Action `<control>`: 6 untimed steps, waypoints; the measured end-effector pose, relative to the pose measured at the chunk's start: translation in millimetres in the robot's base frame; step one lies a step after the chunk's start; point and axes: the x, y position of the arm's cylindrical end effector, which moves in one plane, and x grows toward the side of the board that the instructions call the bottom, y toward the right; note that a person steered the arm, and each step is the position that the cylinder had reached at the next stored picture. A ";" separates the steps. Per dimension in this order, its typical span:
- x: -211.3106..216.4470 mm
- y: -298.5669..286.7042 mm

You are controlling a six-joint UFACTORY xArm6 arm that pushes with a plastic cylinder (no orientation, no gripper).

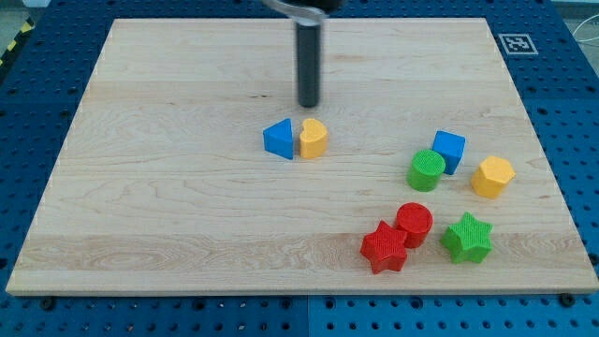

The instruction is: Move the blue cube closer to yellow heart

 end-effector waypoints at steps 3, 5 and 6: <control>64.8 191.9; 98.0 199.4; 97.7 173.7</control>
